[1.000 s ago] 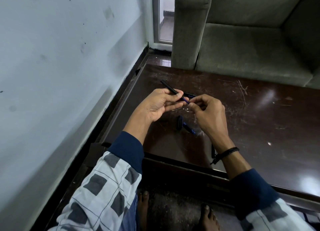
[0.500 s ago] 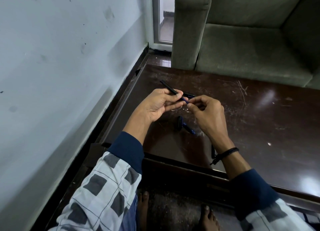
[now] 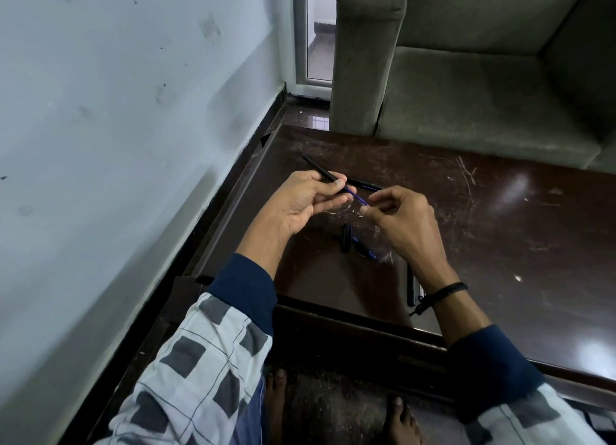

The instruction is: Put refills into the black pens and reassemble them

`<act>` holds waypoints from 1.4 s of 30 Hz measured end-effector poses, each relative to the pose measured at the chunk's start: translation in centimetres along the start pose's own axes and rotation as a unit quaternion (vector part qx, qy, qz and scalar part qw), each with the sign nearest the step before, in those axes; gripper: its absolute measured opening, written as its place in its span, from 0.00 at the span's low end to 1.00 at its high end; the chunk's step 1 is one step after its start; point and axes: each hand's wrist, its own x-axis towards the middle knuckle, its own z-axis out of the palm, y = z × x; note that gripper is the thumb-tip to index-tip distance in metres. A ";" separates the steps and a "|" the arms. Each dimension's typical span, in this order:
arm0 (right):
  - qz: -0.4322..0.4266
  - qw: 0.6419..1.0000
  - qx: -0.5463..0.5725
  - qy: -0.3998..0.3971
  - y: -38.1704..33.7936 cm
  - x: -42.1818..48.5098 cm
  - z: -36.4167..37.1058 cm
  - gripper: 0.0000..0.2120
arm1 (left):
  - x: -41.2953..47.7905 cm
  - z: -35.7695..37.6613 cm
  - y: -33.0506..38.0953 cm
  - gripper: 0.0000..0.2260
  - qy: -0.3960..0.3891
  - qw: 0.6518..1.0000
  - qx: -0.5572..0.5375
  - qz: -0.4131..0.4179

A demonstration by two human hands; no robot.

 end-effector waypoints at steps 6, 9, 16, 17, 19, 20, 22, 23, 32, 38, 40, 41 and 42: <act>0.050 0.979 -0.179 -0.081 0.5 0.3 0.0 0.05 | 0.1 0.0 0.0 0.05 0.025 1.000 0.006 0.003; 0.054 0.958 -0.249 -0.134 0.6 0.1 0.9 0.09 | 0.1 0.0 0.0 0.05 0.024 1.000 0.003 0.003; 0.030 0.938 -0.321 -0.128 0.9 -0.4 1.5 0.10 | 0.0 -0.1 0.2 0.05 0.021 1.000 -0.005 0.000; 0.039 0.943 -0.309 -0.118 0.8 -0.3 1.2 0.10 | 0.0 -0.1 0.2 0.05 0.021 1.000 -0.005 -0.001; 0.051 0.956 -0.273 -0.090 0.5 0.0 0.4 0.08 | 0.0 -0.1 0.2 0.05 0.021 1.000 -0.006 -0.002; 0.056 0.964 -0.247 -0.076 0.4 0.2 0.0 0.07 | 0.0 -0.1 0.3 0.05 0.021 1.000 -0.005 -0.002; 0.058 0.976 -0.203 -0.055 0.1 0.4 -0.6 0.07 | 0.0 -0.1 0.3 0.05 0.020 1.000 -0.004 -0.002; 0.053 0.979 -0.192 -0.044 0.0 0.4 -0.7 0.07 | -0.1 -0.1 0.3 0.06 0.019 1.000 -0.004 -0.003; 0.027 0.985 -0.170 -0.011 0.0 0.2 -0.2 0.06 | 0.0 -0.1 0.1 0.05 0.017 1.000 0.007 -0.010; 0.042 0.983 -0.177 -0.020 -0.2 0.4 -0.4 0.07 | 0.1 -0.3 0.2 0.06 0.020 1.000 0.005 -0.008; 0.035 0.984 -0.172 -0.018 -0.1 0.3 -0.3 0.07 | 0.2 -0.3 0.1 0.06 0.019 1.000 0.007 -0.010; 0.028 0.985 -0.169 -0.015 -0.1 0.2 -0.2 0.07 | 0.2 -0.2 0.1 0.06 0.017 1.000 0.010 -0.012; 0.021 0.986 -0.168 -0.012 -0.1 0.2 -0.2 0.07 | 0.3 -0.1 0.0 0.06 0.014 1.000 0.013 -0.014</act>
